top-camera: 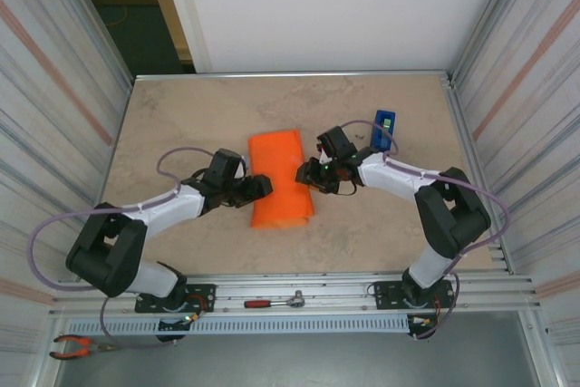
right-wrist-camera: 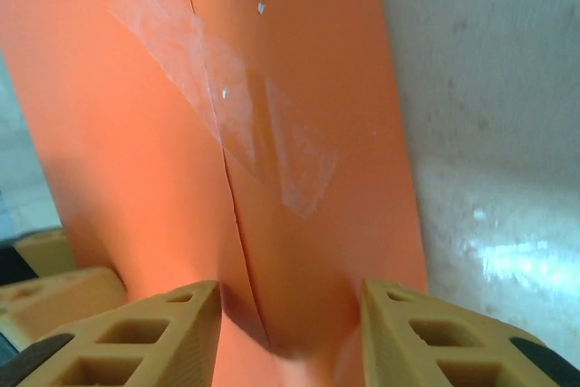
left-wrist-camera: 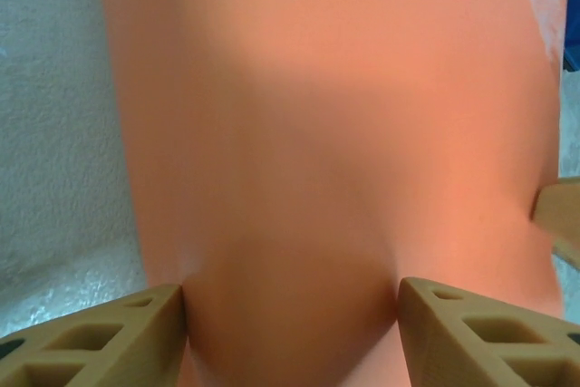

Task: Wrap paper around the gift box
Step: Rotate the gift box at the center of the table, then smooth out the wrapping paper on the gift box.

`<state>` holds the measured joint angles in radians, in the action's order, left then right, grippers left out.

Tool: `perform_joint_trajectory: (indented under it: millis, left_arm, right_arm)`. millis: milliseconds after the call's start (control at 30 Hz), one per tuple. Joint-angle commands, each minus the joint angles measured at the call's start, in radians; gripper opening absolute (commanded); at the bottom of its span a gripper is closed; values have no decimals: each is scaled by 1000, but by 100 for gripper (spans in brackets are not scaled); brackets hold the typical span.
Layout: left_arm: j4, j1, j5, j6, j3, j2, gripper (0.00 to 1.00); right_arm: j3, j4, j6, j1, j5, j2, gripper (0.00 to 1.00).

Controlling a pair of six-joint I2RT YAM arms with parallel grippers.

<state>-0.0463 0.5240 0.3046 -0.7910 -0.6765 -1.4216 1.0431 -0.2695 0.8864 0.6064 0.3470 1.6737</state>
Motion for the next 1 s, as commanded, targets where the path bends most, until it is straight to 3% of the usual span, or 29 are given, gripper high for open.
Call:
perform_joint_trajectory:
  millis: [0, 133, 200, 367, 500, 733, 967]
  left_arm:
    - [45, 7, -7, 15, -62, -40, 62]
    - [4, 4, -24, 38, -78, -21, 70]
    - [-9, -3, -33, 42, -66, 7, 76]
    - [-12, -36, -15, 45, -40, 55, 84]
    - [-34, -47, -18, 52, -46, 78, 86]
    - [-63, -53, -19, 51, -55, 93, 86]
    - [-78, -52, -18, 43, -54, 96, 86]
  right_arm:
    - [64, 2, -25, -5, 12, 9, 46]
    - [-22, -33, -52, -5, -64, -113, 75]
    - [-94, -60, -55, 8, -126, -203, 82]
    - [-284, -123, -57, 89, -278, -422, 84]
    - [-395, -89, -45, 180, -366, -506, 84]
    - [-444, 17, -67, 317, -518, -446, 87]
    - [-429, 173, -68, 363, -616, -315, 91]
